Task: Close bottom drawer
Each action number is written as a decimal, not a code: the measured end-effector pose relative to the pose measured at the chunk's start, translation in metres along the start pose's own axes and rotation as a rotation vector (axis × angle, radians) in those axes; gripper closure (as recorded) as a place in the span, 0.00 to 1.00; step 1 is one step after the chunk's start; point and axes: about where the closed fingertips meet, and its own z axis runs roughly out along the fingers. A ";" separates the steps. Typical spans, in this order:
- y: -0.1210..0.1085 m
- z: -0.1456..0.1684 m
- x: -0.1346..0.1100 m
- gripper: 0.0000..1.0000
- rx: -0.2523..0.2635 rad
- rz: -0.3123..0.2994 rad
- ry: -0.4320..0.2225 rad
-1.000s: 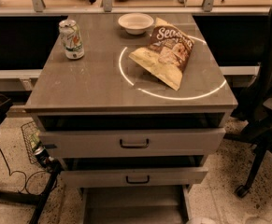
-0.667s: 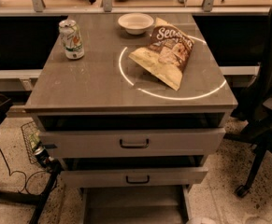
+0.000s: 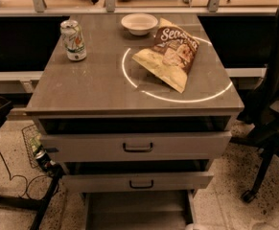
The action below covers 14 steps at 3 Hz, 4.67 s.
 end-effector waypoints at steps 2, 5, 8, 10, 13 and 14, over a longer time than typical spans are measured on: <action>0.011 0.037 0.031 1.00 -0.032 0.031 0.084; 0.001 0.080 0.028 1.00 -0.025 0.023 0.118; -0.032 0.094 0.034 1.00 0.019 0.044 0.094; -0.068 0.099 0.028 1.00 0.123 0.015 0.034; -0.131 0.108 0.024 1.00 0.210 -0.048 -0.007; -0.166 0.118 0.017 1.00 0.222 -0.058 -0.029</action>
Offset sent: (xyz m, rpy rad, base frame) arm -0.0159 -0.0395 -0.0569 -0.1340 0.0396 -0.0380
